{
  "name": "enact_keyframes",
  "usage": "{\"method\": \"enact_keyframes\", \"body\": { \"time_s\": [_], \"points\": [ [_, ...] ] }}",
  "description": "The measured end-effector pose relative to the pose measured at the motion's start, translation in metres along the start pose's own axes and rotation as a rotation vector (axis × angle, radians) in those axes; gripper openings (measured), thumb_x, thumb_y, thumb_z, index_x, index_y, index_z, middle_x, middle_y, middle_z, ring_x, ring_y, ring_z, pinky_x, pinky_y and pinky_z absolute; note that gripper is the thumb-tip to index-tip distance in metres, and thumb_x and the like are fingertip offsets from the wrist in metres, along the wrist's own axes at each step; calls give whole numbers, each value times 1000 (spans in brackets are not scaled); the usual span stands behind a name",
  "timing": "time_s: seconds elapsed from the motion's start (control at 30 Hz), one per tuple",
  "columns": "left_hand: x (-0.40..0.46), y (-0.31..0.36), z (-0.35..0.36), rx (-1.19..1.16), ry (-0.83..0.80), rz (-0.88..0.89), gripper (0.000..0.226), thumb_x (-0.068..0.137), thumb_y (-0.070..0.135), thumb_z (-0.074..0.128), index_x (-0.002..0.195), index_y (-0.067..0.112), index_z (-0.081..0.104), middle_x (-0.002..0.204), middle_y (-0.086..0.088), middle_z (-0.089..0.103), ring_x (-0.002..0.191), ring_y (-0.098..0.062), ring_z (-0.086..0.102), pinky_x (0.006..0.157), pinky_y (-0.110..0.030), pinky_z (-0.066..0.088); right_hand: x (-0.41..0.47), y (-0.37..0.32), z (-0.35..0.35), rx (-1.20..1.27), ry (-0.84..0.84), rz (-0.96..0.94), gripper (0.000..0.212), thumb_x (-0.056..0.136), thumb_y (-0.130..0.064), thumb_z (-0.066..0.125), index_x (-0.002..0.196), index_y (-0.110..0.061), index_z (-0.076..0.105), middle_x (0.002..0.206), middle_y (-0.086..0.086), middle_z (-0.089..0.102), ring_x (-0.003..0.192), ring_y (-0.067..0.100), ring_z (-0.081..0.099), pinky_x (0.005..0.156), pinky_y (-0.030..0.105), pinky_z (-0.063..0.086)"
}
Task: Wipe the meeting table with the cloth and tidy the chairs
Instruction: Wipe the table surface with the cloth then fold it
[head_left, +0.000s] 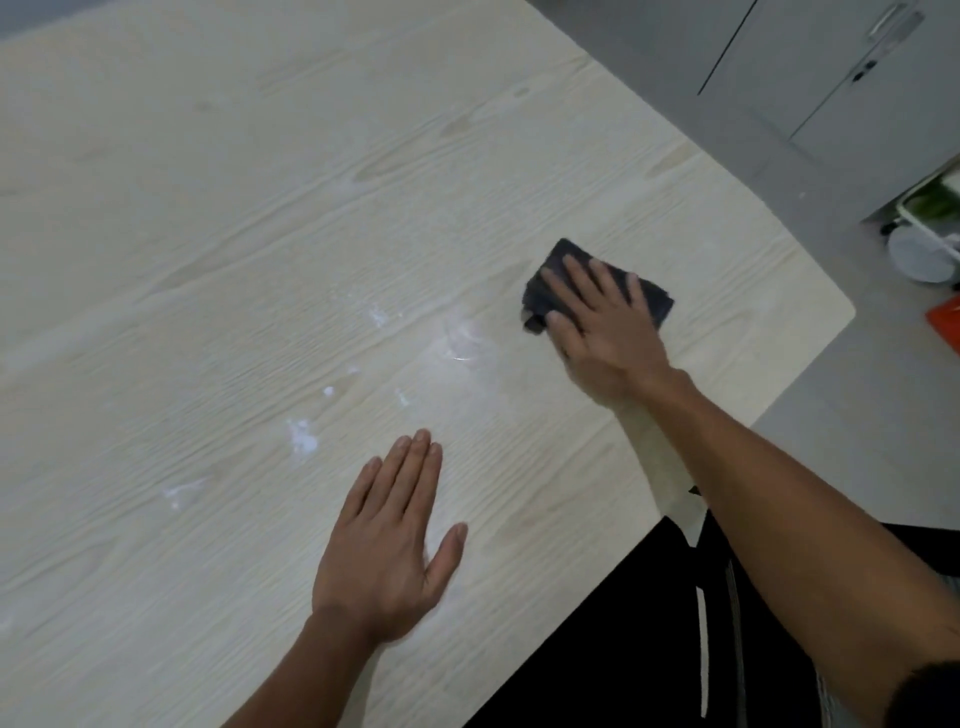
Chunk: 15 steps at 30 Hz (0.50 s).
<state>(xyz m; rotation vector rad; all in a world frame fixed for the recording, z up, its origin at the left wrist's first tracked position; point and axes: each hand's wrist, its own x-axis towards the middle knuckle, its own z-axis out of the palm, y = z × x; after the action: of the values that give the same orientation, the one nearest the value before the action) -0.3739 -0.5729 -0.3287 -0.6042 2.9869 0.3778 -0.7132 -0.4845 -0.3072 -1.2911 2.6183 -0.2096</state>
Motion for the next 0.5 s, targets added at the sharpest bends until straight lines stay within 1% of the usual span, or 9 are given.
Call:
{"method": "enact_keyframes", "body": {
  "time_s": [0.07, 0.1, 0.13, 0.17, 0.2, 0.27, 0.37, 0.43, 0.5],
  "points": [
    [0, -1, 0, -10, 2, -1, 79, 105, 57, 34, 166, 11, 14, 176, -4, 8, 163, -18, 5, 130, -44, 14, 31, 17, -12, 19, 60, 271, 65, 107, -62, 8, 168, -38, 8, 177, -7, 0, 163, 19, -5, 129, 56, -8],
    [0, -1, 1, -14, 5, -2, 79, 105, 57, 35, 166, 11, 14, 176, -4, 8, 163, -18, 6, 130, -44, 14, 50, 13, -15, 41, 76, 379, 67, 107, -61, 7, 169, -35, 5, 178, -5, -2, 163, 23, -6, 128, 59, -9],
    [0, -2, 1, -14, 8, -4, 79, 105, 57, 35, 166, 11, 14, 176, -4, 8, 163, -18, 6, 130, -44, 14, 68, 2, -16, 60, 82, 453, 67, 108, -60, 7, 169, -33, 2, 178, -2, -5, 163, 26, -8, 127, 62, -10],
    [0, -2, 1, -14, 7, -7, 79, 105, 57, 35, 166, 11, 15, 176, -4, 8, 163, -18, 6, 130, -44, 14, 84, -13, -14, 69, 76, 480, 67, 108, -59, 6, 169, -30, 0, 177, 0, -7, 163, 28, -10, 126, 64, -10],
    [0, -2, 1, -12, 4, -6, 79, 105, 57, 35, 166, 11, 15, 175, -4, 9, 163, -18, 6, 130, -44, 15, 95, -33, -11, 69, 67, 458, 67, 109, -57, 7, 169, -29, 0, 177, 1, -8, 163, 29, -10, 126, 64, -10],
    [0, -3, 0, 0, -1, -3, 79, 105, 57, 33, 166, 11, 14, 175, -4, 8, 163, -18, 5, 130, -44, 14, 101, -78, -1, 49, 55, 294, 66, 109, -56, 10, 169, -28, 4, 178, 1, -4, 163, 29, -7, 127, 62, -8],
    [0, -3, 0, 29, -20, -6, 78, 106, 58, 30, 166, 12, 11, 176, -4, 5, 163, -18, 2, 131, -44, 14, 70, -129, 18, 22, -10, -35, 64, 109, -56, 14, 169, -32, 9, 178, -2, 0, 164, 25, -3, 129, 57, -8],
    [-1, -3, 0, 32, -21, -11, 78, 106, 58, 29, 166, 11, 11, 176, -4, 4, 163, -18, 1, 130, -45, 15, 33, -129, 30, -34, -51, -270, 62, 109, -57, 16, 168, -37, 10, 177, -6, 4, 164, 22, 0, 130, 54, -7],
    [0, -3, 0, 30, -23, -9, 78, 106, 57, 29, 166, 11, 12, 176, -5, 5, 163, -18, 2, 130, -46, 16, 7, -96, 33, -80, -78, -431, 59, 110, -57, 20, 166, -42, 10, 177, -10, 7, 163, 16, 0, 130, 49, -7]
  ]
}}
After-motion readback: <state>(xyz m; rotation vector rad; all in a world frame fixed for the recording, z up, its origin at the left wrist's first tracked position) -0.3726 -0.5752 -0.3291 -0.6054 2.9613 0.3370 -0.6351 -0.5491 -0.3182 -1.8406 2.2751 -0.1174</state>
